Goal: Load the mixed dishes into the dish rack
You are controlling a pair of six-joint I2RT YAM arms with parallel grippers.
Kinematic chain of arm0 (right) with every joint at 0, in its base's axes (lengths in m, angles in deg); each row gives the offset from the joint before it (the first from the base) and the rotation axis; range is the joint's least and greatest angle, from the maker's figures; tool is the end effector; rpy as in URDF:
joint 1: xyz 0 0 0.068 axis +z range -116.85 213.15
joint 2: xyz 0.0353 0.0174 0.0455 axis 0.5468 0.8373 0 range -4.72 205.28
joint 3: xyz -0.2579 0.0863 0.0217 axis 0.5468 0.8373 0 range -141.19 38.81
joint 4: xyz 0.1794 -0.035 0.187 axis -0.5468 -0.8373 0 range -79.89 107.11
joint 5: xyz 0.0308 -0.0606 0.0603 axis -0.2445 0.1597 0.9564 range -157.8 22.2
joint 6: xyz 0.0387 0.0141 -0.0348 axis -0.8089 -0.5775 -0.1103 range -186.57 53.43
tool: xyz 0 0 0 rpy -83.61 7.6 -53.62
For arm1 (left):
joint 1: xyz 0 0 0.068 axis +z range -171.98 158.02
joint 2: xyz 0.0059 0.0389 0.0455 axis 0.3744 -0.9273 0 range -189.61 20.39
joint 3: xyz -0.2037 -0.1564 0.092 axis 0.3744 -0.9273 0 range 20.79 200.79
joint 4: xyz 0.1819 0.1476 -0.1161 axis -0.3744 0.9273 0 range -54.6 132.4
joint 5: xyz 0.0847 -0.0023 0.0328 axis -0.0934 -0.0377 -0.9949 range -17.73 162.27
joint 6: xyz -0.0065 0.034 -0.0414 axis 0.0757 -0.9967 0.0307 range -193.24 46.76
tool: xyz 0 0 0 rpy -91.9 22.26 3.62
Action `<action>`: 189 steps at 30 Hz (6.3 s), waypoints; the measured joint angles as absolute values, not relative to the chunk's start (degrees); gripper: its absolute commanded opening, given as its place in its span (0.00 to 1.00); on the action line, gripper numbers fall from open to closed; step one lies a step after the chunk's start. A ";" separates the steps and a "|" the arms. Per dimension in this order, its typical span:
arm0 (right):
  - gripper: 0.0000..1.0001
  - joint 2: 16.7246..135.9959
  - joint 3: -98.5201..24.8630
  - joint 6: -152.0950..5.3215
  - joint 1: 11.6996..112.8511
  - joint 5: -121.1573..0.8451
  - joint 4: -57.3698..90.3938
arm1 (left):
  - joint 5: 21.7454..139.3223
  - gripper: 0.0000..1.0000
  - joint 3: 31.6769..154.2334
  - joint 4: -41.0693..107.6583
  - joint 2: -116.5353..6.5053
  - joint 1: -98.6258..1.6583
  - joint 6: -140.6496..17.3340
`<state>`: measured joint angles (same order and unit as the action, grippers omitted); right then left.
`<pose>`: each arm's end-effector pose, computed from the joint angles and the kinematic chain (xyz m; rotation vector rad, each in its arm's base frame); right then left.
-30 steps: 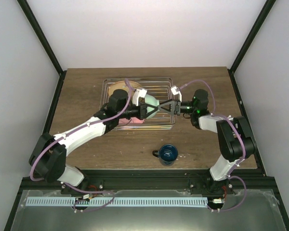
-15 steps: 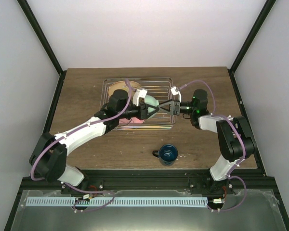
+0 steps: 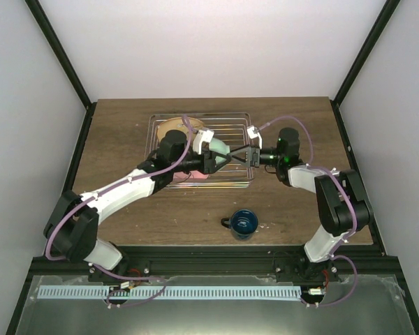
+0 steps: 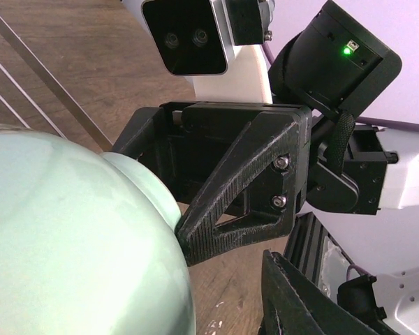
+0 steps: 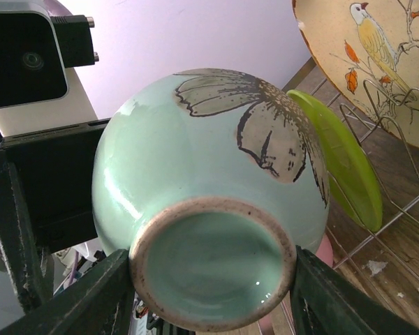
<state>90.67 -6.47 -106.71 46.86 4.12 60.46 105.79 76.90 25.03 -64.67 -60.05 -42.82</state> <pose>0.3149 0.1117 0.2167 -0.6468 1.8181 1.7016 0.2548 -0.2245 0.2774 0.5748 1.9995 -1.3285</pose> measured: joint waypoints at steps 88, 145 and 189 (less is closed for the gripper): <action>0.34 84.07 -27.52 -80.68 49.66 -32.55 0.99 | 94.95 0.45 77.47 44.30 -54.33 -60.55 -52.99; 0.64 97.97 -43.19 -75.19 62.86 -64.49 -31.73 | 90.93 0.45 77.45 47.15 -51.77 -60.55 -54.41; 1.00 75.53 -30.30 -82.04 36.28 -71.26 -21.28 | 69.05 0.40 93.86 69.72 -79.46 -101.75 -84.05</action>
